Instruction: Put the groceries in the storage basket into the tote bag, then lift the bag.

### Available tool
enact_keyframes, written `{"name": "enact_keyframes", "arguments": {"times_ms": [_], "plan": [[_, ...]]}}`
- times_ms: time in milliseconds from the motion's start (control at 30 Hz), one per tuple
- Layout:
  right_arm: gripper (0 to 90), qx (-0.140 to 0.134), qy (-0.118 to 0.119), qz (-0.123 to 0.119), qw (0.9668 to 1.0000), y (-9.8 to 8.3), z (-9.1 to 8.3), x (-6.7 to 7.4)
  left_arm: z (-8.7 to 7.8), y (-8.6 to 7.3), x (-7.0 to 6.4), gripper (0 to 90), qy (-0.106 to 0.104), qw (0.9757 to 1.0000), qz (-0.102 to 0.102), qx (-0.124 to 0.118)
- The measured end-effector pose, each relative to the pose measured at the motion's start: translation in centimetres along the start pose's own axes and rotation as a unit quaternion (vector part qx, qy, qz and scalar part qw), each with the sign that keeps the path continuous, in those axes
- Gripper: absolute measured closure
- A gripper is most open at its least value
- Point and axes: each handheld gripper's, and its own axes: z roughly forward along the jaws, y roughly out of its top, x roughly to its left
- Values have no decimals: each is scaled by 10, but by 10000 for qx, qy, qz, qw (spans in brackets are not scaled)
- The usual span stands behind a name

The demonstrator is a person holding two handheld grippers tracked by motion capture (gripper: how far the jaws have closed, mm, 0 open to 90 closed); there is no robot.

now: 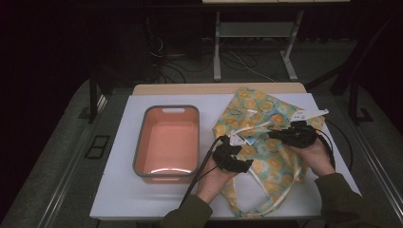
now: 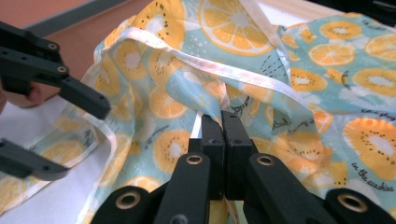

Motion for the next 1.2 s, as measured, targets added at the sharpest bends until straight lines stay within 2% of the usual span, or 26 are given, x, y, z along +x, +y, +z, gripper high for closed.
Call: {"name": "enact_keyframes", "arguments": {"times_ms": [267,333,367,500,600,667,833,1000,1067,1133,1200], "plan": [[888,270,36,-63,9996,-6,8,3,-11,-20,-2,315,-194,9996,178,-77],[885,314,43,-73,9995,-8,9,5,-11,-22,-4,304,-167,9995,247,-77],[867,328,51,-63,9994,-9,9,5,-11,-23,-4,302,-168,9995,269,-65],[609,187,-97,57,9998,-12,-2,11,-10,-25,-3,301,-216,9994,242,-82],[547,71,-102,-13,9999,-14,-17,23,-9,-26,-4,299,-221,9994,242,-85],[545,70,22,-84,9999,-19,-25,35,-9,-26,-4,298,-234,9994,224,-83],[521,398,257,-307,9984,-41,-27,61,-9,-26,-3,298,-240,9995,178,-118],[487,837,389,-439,9948,-63,-9,79,-7,-26,-3,296,-231,9995,193,-88],[483,1029,372,-581,9923,-67,0,83,-7,-26,-3,296,-244,9995,195,-75],[478,1129,417,-547,9912,-70,7,84,-6,-26,-3,296,-252,9995,181,-80],[497,1270,422,-642,9889,-72,13,85,-6,-26,-3,296,-235,9995,190,-77]]}}
